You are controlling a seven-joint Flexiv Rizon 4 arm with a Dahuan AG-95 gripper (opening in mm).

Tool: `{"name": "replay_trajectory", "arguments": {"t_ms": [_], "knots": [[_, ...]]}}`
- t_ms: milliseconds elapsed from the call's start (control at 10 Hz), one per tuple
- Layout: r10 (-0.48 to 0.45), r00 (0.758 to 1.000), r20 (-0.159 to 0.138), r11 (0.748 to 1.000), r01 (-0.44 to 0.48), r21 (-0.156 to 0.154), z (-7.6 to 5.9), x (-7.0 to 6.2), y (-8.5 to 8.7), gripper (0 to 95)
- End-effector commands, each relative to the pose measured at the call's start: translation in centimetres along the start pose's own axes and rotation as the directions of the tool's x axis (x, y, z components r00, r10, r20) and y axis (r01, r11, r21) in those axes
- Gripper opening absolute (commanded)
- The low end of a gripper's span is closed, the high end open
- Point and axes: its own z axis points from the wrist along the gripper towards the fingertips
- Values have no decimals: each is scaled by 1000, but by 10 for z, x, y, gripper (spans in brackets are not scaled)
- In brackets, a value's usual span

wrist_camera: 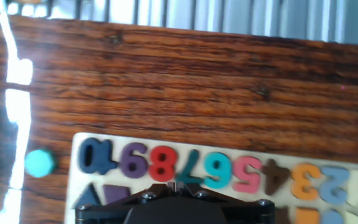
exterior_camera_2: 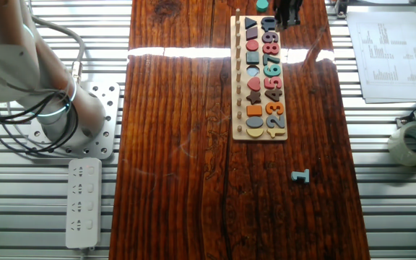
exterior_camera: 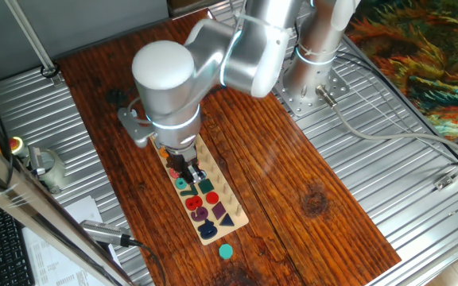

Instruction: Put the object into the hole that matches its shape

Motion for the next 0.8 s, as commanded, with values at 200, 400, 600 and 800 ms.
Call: {"name": "replay_trajectory", "arguments": {"t_ms": [200,400,600,800], "knots": [[110,994,-2,994,-110,1,8,-11,54,380],[159,987,12,987,-159,2,14,-15,81,380],[176,984,29,984,-177,8,15,-15,85,380],[122,992,20,993,-122,5,15,-15,85,190]]}}
